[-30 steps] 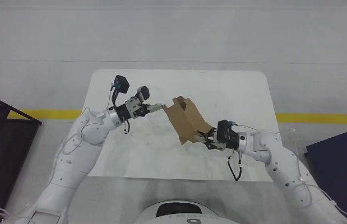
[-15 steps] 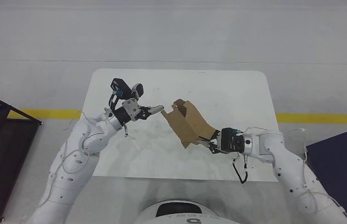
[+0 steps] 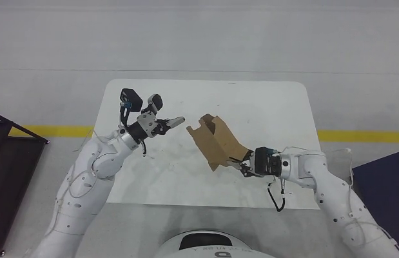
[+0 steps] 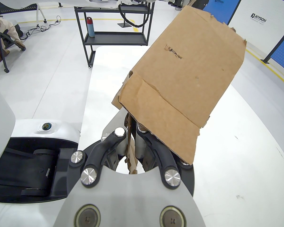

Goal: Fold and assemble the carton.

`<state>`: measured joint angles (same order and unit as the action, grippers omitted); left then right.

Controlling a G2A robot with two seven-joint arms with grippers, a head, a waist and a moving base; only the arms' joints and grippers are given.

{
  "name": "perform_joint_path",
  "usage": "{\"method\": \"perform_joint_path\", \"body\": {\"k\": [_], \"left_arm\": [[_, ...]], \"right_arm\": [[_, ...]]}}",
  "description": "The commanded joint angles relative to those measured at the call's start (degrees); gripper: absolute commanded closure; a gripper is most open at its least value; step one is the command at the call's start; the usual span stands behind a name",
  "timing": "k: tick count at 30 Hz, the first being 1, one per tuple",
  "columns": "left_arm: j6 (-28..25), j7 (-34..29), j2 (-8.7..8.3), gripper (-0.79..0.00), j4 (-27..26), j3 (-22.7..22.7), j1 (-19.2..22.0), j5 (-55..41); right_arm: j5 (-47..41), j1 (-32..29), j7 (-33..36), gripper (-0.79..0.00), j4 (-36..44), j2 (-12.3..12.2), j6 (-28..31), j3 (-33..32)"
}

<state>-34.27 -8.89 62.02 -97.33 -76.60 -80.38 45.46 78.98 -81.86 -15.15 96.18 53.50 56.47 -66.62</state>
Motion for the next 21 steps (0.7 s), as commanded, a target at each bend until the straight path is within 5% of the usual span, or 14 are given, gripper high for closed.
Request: {"method": "perform_joint_path", "body": {"k": [1,5,14,21], "left_arm": [[0.0,0.0,0.0,-0.785,0.0,0.0,0.0,0.0],[0.0,0.0,0.0,-0.785,0.0,0.0,0.0,0.0],[0.0,0.0,0.0,-0.785,0.0,0.0,0.0,0.0],[0.0,0.0,0.0,-0.785,0.0,0.0,0.0,0.0]], "right_arm": [[2.6,0.3,-0.3,0.0,1.1,-0.1,-1.6,-0.3],[10.4,2.0,-5.4,0.0,2.1,-0.4,-2.5,-1.0],[39.7,7.8,-40.0,0.0,-5.2,-2.5,-8.4,3.0],[39.8,12.4,-47.8,0.0,-11.6,-3.7,-15.2,8.1]]}}
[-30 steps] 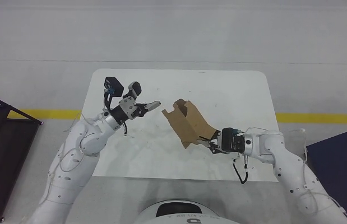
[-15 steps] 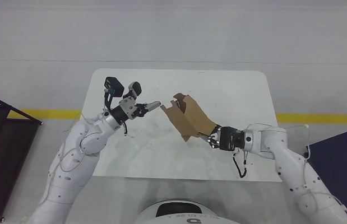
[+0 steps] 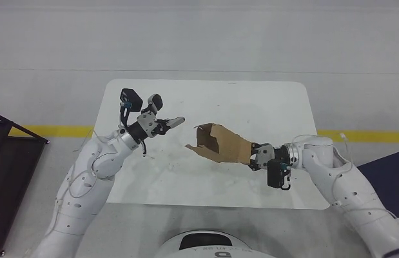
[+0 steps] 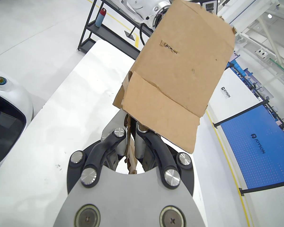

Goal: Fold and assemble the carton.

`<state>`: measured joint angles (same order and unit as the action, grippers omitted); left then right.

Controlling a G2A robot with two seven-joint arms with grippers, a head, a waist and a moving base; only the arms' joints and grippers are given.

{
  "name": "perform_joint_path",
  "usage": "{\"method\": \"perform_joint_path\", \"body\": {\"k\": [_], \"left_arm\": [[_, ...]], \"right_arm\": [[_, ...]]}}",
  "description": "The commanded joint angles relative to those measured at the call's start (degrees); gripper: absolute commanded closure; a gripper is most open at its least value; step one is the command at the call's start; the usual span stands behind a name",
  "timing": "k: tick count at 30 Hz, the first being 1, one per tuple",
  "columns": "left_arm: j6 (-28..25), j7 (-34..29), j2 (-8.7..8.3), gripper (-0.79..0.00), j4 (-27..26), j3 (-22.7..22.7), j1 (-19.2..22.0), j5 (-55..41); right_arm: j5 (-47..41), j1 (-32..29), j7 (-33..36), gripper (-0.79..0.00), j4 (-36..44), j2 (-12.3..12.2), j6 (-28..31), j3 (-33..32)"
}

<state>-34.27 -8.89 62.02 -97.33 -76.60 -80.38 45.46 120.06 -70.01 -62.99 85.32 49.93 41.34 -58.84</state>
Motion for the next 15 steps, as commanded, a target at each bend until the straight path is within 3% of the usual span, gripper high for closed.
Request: {"method": "perform_joint_path", "body": {"k": [1,11,15], "left_arm": [[0.0,0.0,0.0,-0.785,0.0,0.0,0.0,0.0],[0.0,0.1,0.02,-0.785,-0.1,0.1,0.0,-0.1],[-2.7,-0.7,-0.13,-0.785,-1.9,0.1,0.0,0.0]], "right_arm": [[-1.9,1.0,-0.2,0.0,-1.1,-0.2,-0.3,0.4],[-1.9,1.0,-0.2,0.0,-1.1,-0.2,-0.3,0.4],[-4.0,1.0,0.3,0.0,-1.3,0.1,-0.9,1.1]]}}
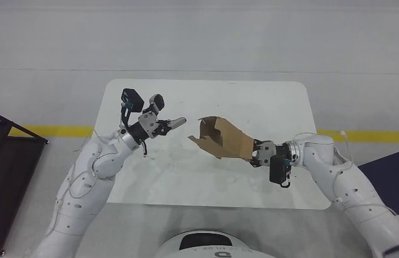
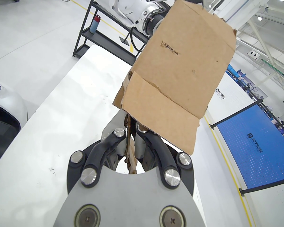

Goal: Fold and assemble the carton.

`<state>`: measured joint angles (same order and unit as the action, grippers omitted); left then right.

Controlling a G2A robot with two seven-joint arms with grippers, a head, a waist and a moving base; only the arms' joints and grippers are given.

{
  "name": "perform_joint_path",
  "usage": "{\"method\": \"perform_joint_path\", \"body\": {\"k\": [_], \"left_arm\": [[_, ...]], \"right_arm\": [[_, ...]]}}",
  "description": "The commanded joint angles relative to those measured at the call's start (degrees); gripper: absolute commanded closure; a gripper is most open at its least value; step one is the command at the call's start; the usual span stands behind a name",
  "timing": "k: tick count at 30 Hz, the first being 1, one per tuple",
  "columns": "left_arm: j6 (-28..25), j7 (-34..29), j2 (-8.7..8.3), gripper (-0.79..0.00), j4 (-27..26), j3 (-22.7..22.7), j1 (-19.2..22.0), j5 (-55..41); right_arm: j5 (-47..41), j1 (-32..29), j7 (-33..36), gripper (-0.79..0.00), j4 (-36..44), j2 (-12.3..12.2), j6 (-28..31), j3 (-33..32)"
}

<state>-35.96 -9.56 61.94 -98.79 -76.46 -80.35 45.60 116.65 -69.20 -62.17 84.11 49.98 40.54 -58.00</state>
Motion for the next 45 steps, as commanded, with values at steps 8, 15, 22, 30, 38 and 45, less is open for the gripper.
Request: {"method": "perform_joint_path", "body": {"k": [8,15,22,30,38,45], "left_arm": [[-10.0,-1.8,-0.68,-0.785,-3.2,-0.9,-1.3,-3.3],[-13.1,-3.6,-0.9,-0.785,-3.6,0.0,-0.9,-3.8],[-13.0,-5.0,-0.83,-0.785,-3.0,2.1,0.4,-3.8],[-14.5,-3.4,-1.11,-0.785,-1.4,0.6,0.6,-7.1],[-15.8,-5.1,-1.64,-0.785,-4.3,-0.5,-0.8,-6.5],[-12.2,-6.2,-1.3,-0.785,-4.3,2.4,0.9,-5.0]], "right_arm": [[-0.4,3.1,-5.7,0.0,-4.2,0.0,-4.1,4.4],[-0.8,5.7,-7.2,0.0,-6.1,-0.3,-5.6,7.4],[-1.4,7.3,-7.7,0.0,-7.5,-0.6,-6.1,9.5],[-3.0,8.3,-7.8,0.0,-9.0,-0.9,-6.2,10.6],[-3.8,9.2,-7.8,0.0,-9.3,-1.0,-6.3,11.8],[-2.2,9.7,-8.2,0.0,-8.5,-1.0,-7.0,12.6]]}}
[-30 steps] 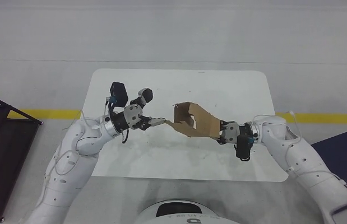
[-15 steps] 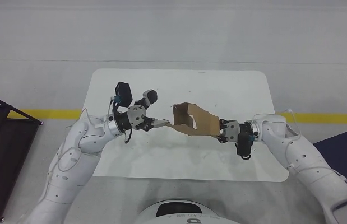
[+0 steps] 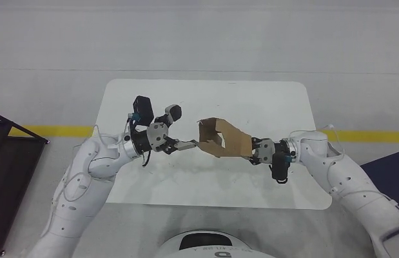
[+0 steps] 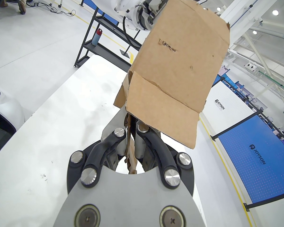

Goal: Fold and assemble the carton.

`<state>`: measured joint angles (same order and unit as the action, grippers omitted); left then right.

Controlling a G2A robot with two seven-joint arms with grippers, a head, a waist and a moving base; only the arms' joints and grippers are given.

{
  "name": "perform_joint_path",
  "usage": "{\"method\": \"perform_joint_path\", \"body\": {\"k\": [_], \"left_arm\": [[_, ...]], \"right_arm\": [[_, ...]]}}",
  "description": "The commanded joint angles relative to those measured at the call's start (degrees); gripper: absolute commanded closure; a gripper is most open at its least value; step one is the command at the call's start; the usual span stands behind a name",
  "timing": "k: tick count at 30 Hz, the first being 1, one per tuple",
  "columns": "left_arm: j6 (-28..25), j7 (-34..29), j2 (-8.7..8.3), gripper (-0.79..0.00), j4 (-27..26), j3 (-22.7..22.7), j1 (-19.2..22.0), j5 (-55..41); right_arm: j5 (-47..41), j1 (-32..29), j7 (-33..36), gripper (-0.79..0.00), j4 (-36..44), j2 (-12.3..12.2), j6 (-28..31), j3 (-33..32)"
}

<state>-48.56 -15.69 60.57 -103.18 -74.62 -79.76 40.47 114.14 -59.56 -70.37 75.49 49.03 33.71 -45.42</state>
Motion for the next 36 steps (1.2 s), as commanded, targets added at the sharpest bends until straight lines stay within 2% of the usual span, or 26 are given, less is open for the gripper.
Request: {"method": "perform_joint_path", "body": {"k": [1,15,36], "left_arm": [[1.0,-0.2,0.14,-0.785,0.2,1.0,0.7,0.5],[4.7,-1.7,1.08,-0.785,3.3,7.2,4.8,-0.3],[6.8,-5.3,1.77,-0.785,5.4,12.1,8.0,-1.4]], "right_arm": [[0.7,0.0,0.0,0.0,0.3,0.0,-0.3,0.1],[3.5,-0.7,0.9,0.0,2.3,-0.8,-1.7,-0.7],[2.9,-0.6,1.4,0.0,2.4,-1.0,-2.5,-1.3]]}}
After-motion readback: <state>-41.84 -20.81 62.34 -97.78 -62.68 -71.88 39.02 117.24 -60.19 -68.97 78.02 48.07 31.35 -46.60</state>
